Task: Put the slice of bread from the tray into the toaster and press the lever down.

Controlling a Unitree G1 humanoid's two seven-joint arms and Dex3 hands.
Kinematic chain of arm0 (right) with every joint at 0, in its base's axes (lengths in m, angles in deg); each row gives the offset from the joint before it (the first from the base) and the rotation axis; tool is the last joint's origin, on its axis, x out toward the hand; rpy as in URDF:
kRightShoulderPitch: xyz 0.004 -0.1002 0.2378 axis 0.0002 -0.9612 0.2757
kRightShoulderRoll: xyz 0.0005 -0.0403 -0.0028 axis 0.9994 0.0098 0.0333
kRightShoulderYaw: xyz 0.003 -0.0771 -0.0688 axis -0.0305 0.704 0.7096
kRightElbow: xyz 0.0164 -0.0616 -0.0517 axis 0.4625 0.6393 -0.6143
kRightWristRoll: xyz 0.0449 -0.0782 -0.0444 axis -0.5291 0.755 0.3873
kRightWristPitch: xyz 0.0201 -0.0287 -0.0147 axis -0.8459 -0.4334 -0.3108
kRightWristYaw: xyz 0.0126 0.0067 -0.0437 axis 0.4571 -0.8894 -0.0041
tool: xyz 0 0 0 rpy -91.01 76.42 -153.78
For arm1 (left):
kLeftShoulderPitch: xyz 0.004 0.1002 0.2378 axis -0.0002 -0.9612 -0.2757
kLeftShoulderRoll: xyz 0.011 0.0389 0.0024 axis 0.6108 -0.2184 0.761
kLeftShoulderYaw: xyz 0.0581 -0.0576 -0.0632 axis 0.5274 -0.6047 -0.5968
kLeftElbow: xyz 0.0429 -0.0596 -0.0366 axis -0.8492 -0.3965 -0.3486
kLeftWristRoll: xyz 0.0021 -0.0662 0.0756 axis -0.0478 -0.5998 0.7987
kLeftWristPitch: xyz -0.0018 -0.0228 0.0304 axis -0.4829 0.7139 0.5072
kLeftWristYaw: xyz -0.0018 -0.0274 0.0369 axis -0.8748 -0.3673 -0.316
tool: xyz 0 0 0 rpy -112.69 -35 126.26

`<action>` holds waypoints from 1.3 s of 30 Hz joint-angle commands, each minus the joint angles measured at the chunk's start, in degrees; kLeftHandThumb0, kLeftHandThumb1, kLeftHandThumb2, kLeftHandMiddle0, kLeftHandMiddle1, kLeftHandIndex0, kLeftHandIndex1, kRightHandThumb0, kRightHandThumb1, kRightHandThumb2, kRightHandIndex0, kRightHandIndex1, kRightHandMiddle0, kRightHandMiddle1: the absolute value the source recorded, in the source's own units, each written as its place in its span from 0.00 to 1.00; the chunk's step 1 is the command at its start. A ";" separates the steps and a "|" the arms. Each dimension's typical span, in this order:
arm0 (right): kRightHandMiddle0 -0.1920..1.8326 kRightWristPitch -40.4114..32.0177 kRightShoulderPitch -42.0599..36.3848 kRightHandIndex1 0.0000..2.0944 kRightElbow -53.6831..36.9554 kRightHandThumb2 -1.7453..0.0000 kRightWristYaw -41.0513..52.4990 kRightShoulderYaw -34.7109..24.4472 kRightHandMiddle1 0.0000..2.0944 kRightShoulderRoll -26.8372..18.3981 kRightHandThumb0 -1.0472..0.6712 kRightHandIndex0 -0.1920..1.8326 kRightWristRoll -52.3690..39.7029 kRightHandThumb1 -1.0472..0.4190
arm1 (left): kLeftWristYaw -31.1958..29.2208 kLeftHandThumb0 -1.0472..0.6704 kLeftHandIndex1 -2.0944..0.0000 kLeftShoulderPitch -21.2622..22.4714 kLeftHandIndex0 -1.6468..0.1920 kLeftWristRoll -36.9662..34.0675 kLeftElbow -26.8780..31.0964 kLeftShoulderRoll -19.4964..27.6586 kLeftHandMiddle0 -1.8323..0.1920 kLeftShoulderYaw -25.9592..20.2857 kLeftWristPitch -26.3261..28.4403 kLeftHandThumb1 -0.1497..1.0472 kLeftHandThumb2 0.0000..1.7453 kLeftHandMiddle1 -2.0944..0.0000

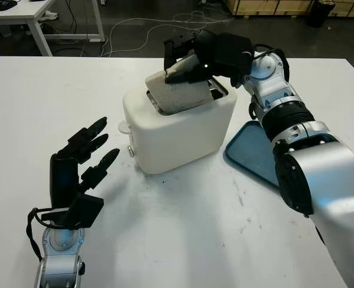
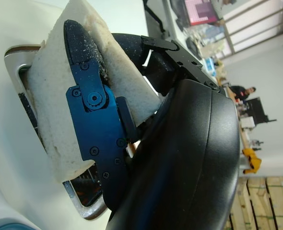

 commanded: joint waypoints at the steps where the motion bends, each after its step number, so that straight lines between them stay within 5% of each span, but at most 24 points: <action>1: 0.56 2.01 -1.93 0.76 -0.11 0.97 0.60 0.63 0.73 -0.84 0.19 0.63 0.85 0.09 | 0.33 0.40 1.00 -0.47 0.53 -0.27 0.02 -0.02 0.50 -0.05 -0.89 0.89 0.07 1.00; 18: 0.59 3.57 -1.36 0.34 -2.30 1.00 2.71 1.44 0.19 -4.56 0.19 0.46 1.33 0.12 | 0.65 0.41 1.00 -0.54 0.53 0.35 0.21 -0.22 0.49 0.13 -0.53 0.89 0.06 1.00; 25: 0.58 3.94 -1.04 0.31 -3.51 1.00 2.61 2.53 0.14 -5.14 0.19 0.41 1.87 0.13 | 0.37 0.41 1.00 -0.39 0.53 -0.16 0.35 -0.37 0.50 0.13 -0.25 0.89 0.06 1.00; 32: 0.60 6.24 -0.92 0.35 -3.36 1.00 2.91 2.17 0.13 -4.45 0.25 0.46 1.14 0.15 | 0.58 0.41 1.00 -0.10 0.53 0.20 -0.04 -0.23 0.50 0.22 -1.05 0.89 0.07 1.00; 39: 0.67 11.91 -1.05 0.35 -2.36 1.00 1.06 4.06 0.14 -2.77 0.46 0.59 3.43 0.22 | 0.87 0.42 1.00 0.06 0.53 0.36 -0.11 -0.43 0.50 0.24 -1.13 0.89 0.06 1.00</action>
